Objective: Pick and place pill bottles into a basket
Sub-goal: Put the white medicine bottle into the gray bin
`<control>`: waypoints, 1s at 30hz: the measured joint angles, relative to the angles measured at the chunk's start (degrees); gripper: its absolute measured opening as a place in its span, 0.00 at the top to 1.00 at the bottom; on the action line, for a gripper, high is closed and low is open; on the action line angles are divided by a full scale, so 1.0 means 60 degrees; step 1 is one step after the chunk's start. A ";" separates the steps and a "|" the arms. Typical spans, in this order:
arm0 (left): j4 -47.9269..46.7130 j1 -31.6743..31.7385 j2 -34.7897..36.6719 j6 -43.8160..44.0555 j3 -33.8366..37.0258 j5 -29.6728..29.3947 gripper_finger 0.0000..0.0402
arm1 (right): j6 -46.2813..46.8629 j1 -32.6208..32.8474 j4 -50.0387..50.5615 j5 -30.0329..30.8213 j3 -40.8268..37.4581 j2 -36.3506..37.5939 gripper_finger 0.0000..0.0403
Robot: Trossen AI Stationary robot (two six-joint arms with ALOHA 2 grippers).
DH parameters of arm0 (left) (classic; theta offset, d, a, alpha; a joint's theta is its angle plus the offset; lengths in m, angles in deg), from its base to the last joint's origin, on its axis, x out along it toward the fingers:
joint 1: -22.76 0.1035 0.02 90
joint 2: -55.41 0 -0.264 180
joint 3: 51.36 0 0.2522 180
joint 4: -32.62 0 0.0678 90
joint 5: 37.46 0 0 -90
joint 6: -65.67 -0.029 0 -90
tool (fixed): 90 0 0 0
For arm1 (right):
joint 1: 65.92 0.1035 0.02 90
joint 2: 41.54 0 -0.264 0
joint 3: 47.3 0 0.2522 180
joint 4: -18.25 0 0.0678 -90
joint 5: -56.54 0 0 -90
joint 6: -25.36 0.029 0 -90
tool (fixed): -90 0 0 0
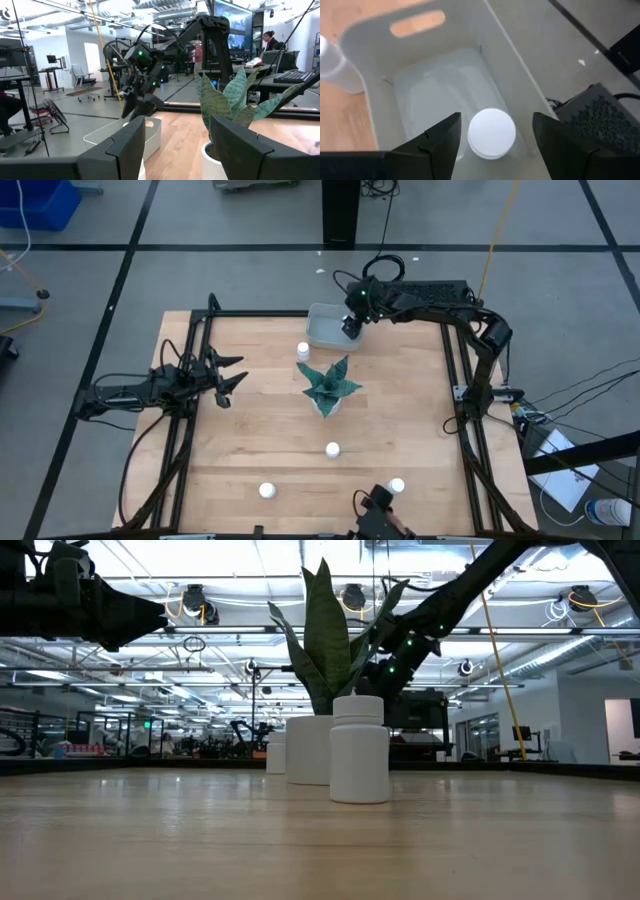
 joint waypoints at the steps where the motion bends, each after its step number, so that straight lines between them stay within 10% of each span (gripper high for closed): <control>1: 0.0000 0.0001 0.0000 0.0000 -0.0002 0.0000 0.43 | -0.0029 0.0004 0.0015 0.0003 0.0000 0.0123 0.42; 10: 0.0000 -0.0001 -0.0001 0.0000 -0.0002 0.0000 0.43 | -0.0038 0.0003 0.0899 0.0019 0.0004 0.1673 0.56; 19: 0.0000 -0.0002 -0.0002 0.0000 -0.0002 0.0000 0.43 | -0.0041 0.0014 0.2127 -0.0013 -0.0033 0.2875 0.97; 30: -0.0001 -0.0001 -0.0003 -0.0002 -0.0002 0.0000 0.43 | 0.0587 0.0131 0.0516 -0.0781 -0.2476 0.5190 1.00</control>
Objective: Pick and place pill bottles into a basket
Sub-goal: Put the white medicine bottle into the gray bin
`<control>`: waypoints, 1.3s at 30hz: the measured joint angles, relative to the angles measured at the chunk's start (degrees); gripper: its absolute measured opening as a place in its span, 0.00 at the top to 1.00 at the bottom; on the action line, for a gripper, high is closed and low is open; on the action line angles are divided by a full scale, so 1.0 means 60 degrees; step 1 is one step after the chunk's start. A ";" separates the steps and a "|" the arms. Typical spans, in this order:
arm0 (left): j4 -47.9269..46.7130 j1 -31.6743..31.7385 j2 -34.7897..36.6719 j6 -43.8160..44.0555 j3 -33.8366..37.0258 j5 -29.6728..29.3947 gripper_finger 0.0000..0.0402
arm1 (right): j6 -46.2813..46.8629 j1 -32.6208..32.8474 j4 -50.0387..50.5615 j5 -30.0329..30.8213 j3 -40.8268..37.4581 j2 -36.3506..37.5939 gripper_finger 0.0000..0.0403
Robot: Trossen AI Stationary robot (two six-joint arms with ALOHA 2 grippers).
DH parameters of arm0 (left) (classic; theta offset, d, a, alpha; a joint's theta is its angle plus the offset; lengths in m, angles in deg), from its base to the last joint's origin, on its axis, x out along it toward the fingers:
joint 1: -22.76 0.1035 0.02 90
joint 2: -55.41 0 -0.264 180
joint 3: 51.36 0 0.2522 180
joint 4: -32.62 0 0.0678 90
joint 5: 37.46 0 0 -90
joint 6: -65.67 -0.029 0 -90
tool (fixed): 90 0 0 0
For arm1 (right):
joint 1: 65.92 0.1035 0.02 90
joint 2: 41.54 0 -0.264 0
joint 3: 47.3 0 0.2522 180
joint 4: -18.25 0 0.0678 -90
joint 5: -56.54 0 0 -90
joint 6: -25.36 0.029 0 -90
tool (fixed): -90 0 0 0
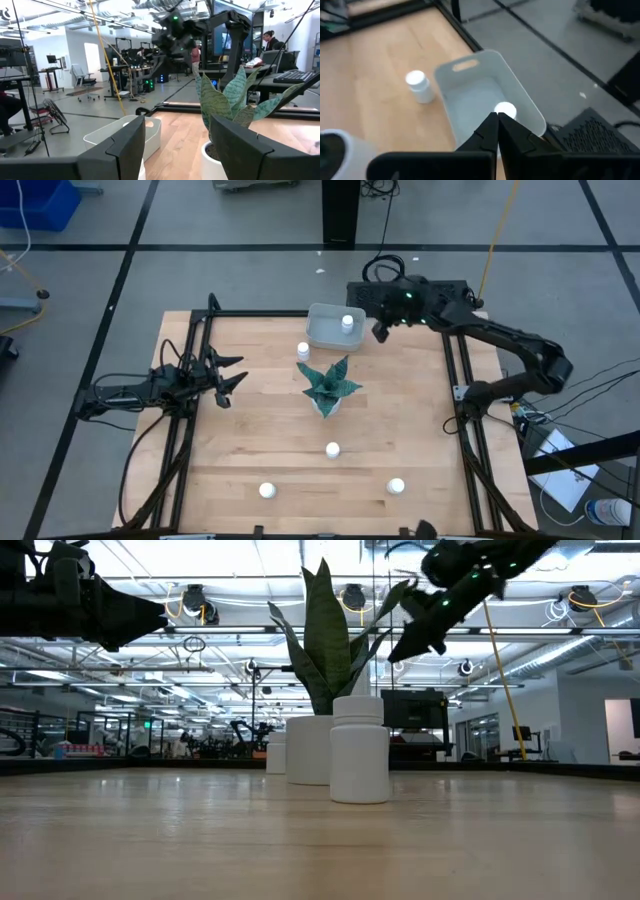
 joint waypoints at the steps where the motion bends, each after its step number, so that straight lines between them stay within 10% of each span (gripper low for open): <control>1: 0.0001 0.0000 0.0003 0.0002 0.0000 0.0000 0.43 | 0.0136 0.0000 -0.0145 -0.0154 -0.0265 0.0316 1.00; 13: 0.0001 0.0000 0.0003 0.0001 0.0002 0.0000 0.43 | 0.1139 0.1647 -0.2369 -0.1022 -0.3329 0.4000 1.00; 26: 0.0001 0.0001 0.0003 0.0002 0.0000 0.0000 0.43 | 0.1562 0.5975 -0.5221 -0.0930 -0.5887 0.5641 1.00; 39: 0.0001 0.0003 0.0003 0.0002 0.0000 0.0000 0.43 | 0.1942 1.0505 -0.5395 0.4574 -0.6150 0.5059 1.00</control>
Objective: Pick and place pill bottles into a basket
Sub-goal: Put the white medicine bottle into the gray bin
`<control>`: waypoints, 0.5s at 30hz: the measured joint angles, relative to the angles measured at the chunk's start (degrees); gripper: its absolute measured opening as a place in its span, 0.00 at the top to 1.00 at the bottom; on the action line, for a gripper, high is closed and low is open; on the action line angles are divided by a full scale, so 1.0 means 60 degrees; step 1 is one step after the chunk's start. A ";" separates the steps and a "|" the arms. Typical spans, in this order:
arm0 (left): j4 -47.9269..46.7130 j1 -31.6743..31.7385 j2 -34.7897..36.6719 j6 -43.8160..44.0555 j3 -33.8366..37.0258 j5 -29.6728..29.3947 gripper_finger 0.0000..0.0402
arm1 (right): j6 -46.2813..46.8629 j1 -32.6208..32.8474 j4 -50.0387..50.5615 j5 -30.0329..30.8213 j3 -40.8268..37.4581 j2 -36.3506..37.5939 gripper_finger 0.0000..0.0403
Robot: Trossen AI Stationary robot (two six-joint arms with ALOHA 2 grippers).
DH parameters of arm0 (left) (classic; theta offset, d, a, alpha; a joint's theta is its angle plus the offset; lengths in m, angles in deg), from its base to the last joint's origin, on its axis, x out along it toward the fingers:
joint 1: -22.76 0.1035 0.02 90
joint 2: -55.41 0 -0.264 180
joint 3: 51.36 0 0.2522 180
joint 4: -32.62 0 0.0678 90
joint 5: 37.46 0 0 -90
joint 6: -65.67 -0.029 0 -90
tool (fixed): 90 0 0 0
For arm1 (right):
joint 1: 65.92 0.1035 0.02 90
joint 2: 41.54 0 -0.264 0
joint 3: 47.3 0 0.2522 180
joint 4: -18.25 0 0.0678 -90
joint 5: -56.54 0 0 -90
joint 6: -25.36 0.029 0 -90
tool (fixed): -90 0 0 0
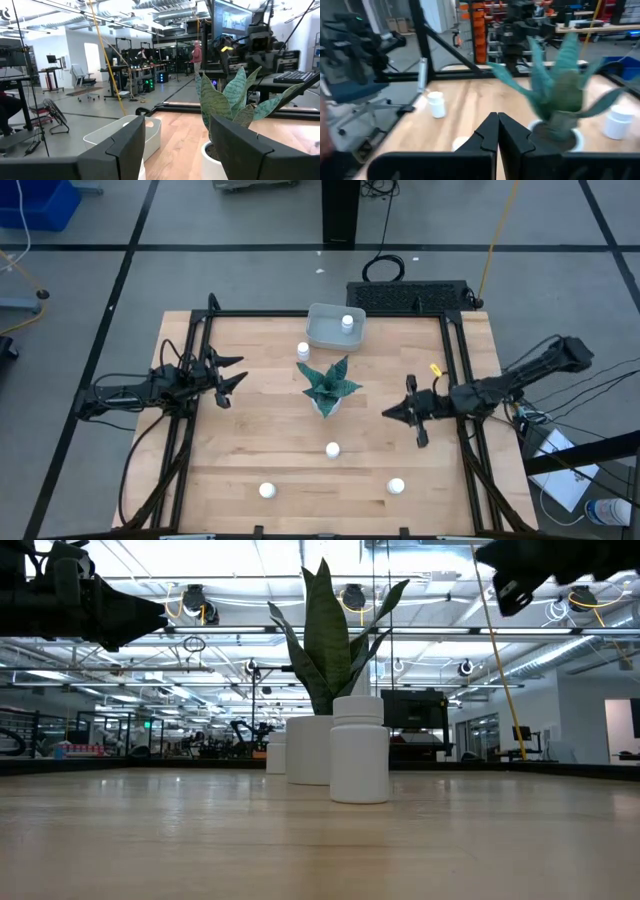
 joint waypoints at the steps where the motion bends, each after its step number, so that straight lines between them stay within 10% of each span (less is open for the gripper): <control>1: 0.0000 -0.0003 0.0000 0.0000 0.0000 0.0000 0.43 | 0.0097 0.0344 -0.0019 0.0359 0.0066 -0.0124 1.00; 15: 0.0000 -0.0002 0.0000 0.0000 0.0002 0.0000 0.43 | -0.0214 0.3001 0.1873 0.4355 0.4117 -0.4262 0.99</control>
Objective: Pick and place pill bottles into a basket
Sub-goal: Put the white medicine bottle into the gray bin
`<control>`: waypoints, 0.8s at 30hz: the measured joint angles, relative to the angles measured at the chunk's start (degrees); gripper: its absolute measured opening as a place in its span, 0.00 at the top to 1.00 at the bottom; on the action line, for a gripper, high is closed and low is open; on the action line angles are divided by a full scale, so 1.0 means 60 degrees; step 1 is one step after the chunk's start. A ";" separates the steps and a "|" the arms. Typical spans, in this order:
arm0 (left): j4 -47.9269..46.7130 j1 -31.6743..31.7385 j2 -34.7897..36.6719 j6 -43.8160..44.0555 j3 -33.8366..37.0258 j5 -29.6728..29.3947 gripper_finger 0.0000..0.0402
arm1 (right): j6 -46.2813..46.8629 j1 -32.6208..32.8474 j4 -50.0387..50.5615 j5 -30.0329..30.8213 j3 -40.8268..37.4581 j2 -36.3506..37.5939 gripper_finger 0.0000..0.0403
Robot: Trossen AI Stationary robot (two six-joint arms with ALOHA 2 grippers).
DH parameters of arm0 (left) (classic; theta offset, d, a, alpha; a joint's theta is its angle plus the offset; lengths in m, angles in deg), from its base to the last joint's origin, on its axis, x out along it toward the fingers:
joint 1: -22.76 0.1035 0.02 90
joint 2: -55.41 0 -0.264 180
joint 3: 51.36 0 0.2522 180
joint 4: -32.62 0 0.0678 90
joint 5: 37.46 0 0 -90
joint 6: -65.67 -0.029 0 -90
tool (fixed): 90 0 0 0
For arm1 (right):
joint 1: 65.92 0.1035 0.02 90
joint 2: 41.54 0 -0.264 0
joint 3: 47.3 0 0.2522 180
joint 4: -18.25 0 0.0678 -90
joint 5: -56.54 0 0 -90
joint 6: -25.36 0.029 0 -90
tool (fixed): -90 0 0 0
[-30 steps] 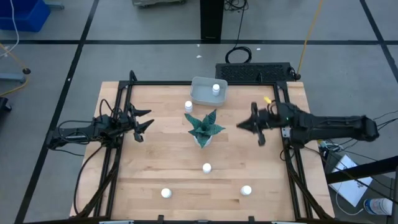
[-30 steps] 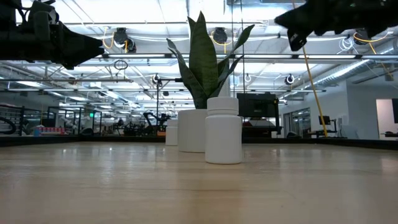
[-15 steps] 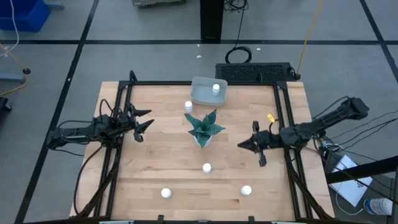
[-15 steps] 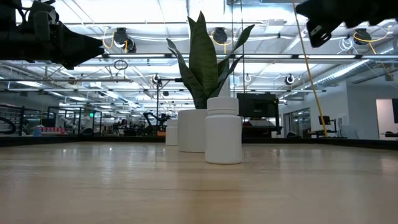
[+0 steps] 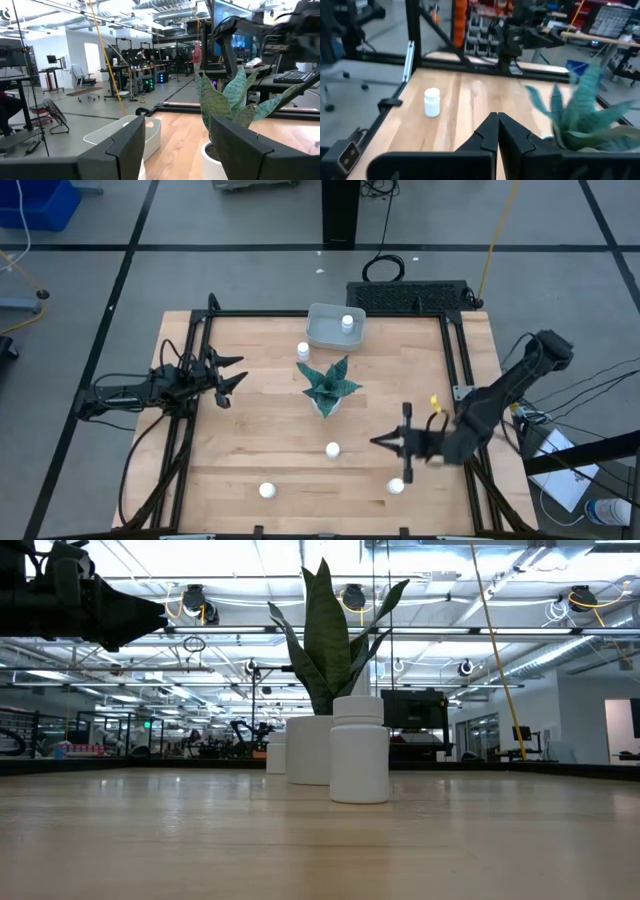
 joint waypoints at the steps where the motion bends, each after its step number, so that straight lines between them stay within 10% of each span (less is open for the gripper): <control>1: -0.0003 0.0001 -0.0001 -0.0003 -0.0002 0.0000 0.43 | 0.0090 0.0079 0.0222 0.0163 0.0342 -0.0329 0.98; 9: 0.0000 -0.0001 -0.0002 -0.0002 -0.0002 0.0000 0.43 | 0.2609 0.0443 0.4101 0.0785 0.3217 -0.1832 0.71; 18: 0.0000 0.0002 -0.0001 -0.0002 0.0000 0.0001 0.43 | 0.5382 0.0290 0.6454 -0.1549 0.4618 -0.3125 0.35; 24: 0.0000 0.0000 -0.0002 -0.0002 -0.0001 0.0000 0.43 | 0.8334 0.0436 0.8802 -0.2775 0.4643 -0.3107 0.30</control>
